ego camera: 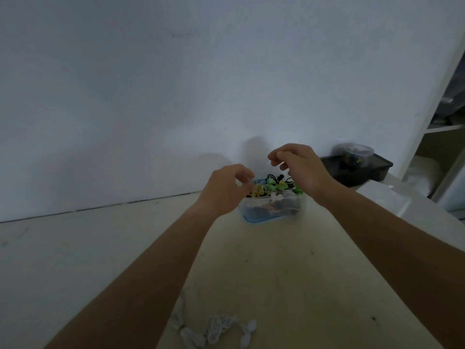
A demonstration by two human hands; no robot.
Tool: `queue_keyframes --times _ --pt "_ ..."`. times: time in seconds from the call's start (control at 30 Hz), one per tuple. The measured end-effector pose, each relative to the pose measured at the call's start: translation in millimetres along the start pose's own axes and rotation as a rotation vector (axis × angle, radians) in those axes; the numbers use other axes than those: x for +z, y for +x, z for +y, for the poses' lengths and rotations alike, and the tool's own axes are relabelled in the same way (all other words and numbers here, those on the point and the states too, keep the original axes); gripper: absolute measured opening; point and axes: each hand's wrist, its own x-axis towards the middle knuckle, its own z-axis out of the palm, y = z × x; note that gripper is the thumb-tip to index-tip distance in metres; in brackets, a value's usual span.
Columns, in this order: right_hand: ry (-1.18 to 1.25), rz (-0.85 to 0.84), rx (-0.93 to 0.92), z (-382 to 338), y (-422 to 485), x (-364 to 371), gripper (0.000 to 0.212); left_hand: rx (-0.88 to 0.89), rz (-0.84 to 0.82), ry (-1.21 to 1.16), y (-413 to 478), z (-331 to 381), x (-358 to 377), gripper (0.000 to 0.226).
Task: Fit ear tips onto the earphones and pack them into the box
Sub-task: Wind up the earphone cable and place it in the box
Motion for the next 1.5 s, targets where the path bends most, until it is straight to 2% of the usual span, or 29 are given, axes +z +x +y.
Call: queue_keyframes --times 0.33,0.47,0.57,0.73,0.8,0.87,0.97,1.17,1.27,1.4,1.5 --pt "-0.039 -0.273 -0.09 -28 -73 43 0.021 -0.049 0.008 0.037 -89 -7 -39 0.011" --pt "-0.261 -0.584 -0.053 -30 -111 54 0.014 -0.094 -0.126 0.085 -137 -8 -49 0.01" --pt "-0.429 -0.81 -0.083 -33 -140 62 0.023 -0.126 -0.202 0.127 -169 -9 -51 0.019" --pt "-0.767 -0.891 -0.082 -30 -173 77 0.049 -0.173 -0.172 0.123 -204 -10 -59 0.024" --pt "-0.811 -0.838 -0.106 -27 -180 79 0.044 -0.198 -0.132 0.088 -216 -11 -66 0.025" --pt "-0.784 -0.786 -0.095 -27 -185 75 0.032 -0.236 -0.099 0.048 -229 -13 -74 0.029" --pt "-0.748 -0.687 -0.087 -29 -182 62 0.026 -0.271 -0.061 0.005 -243 -16 -85 0.03" --pt "-0.225 -0.616 0.051 -58 -179 56 0.023 -0.341 -0.001 -0.117 -253 -14 -97 0.021" --pt "-0.029 -0.627 0.101 -79 -184 72 0.027 -0.404 -0.061 -0.407 -258 -3 -103 0.017" --pt "0.146 -0.632 0.157 -95 -192 102 0.022 -0.51 -0.142 -0.939 -267 5 -117 0.031" --pt "0.262 -0.6 0.213 -101 -196 122 0.02 -0.471 -0.117 -1.054 -271 -2 -129 0.028"
